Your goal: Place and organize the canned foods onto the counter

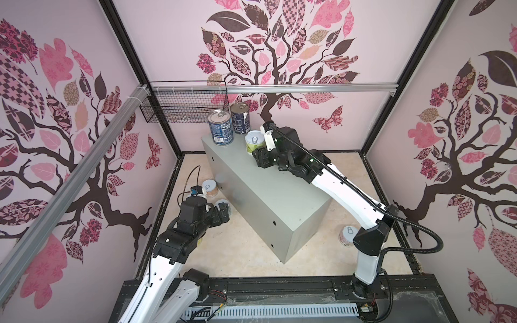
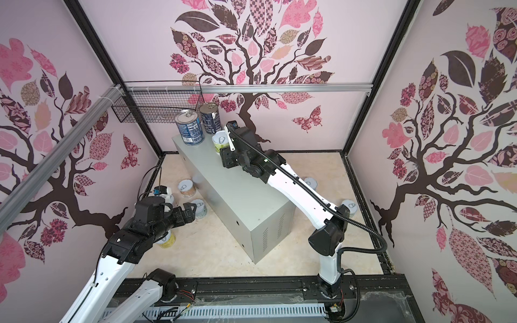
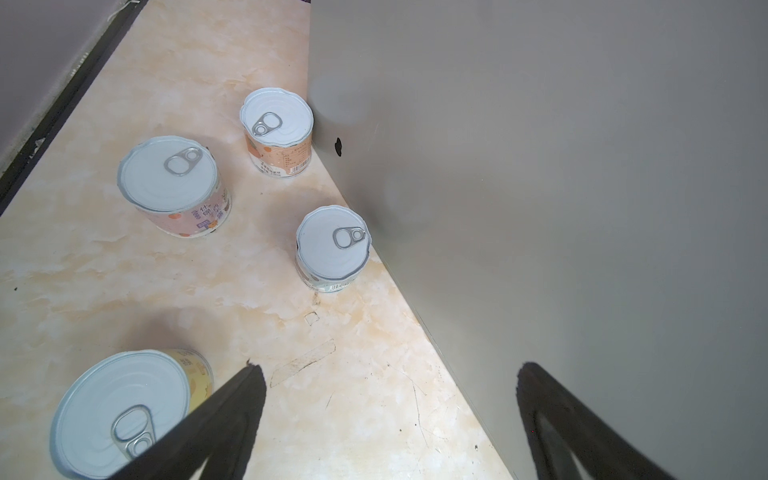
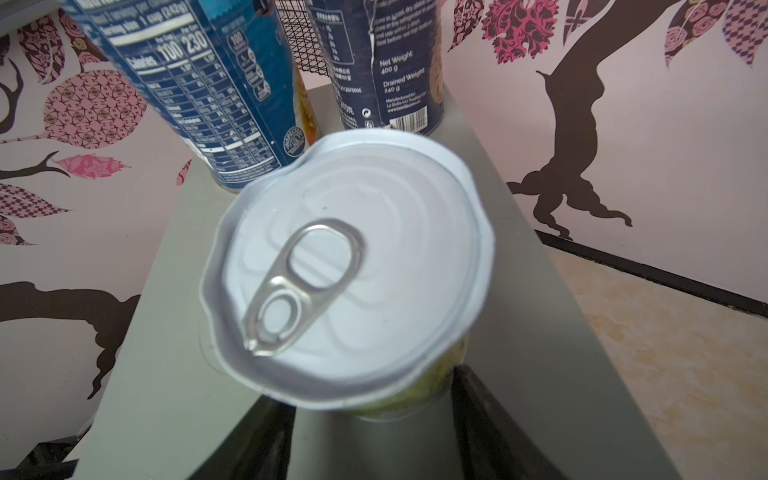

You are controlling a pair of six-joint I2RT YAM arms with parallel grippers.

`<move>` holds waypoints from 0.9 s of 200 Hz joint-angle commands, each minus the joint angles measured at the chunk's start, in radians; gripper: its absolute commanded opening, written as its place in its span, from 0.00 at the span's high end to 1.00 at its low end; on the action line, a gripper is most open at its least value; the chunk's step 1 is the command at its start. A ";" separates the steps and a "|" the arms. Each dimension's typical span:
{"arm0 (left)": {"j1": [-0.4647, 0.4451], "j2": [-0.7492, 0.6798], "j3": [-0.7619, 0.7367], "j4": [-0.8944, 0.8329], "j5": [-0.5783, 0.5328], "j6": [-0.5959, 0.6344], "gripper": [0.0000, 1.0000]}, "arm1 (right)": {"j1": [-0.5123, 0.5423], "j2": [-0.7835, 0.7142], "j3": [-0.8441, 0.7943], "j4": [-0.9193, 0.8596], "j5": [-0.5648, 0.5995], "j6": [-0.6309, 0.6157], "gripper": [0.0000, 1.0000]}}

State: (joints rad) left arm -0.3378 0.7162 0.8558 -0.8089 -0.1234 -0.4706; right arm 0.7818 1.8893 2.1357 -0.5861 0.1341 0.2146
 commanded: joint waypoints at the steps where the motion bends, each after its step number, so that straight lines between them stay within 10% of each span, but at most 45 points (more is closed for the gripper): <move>1: -0.008 0.002 -0.020 0.005 0.010 0.003 0.02 | -0.020 0.054 0.061 -0.011 -0.013 0.021 0.38; 180: -0.013 0.012 -0.020 0.004 0.006 0.003 0.02 | -0.042 0.236 0.271 -0.034 -0.079 -0.017 0.37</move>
State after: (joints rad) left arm -0.3470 0.7322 0.8558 -0.8093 -0.1181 -0.4706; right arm 0.7444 2.0758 2.3730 -0.5900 0.0662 0.2005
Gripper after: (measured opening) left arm 0.981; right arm 0.624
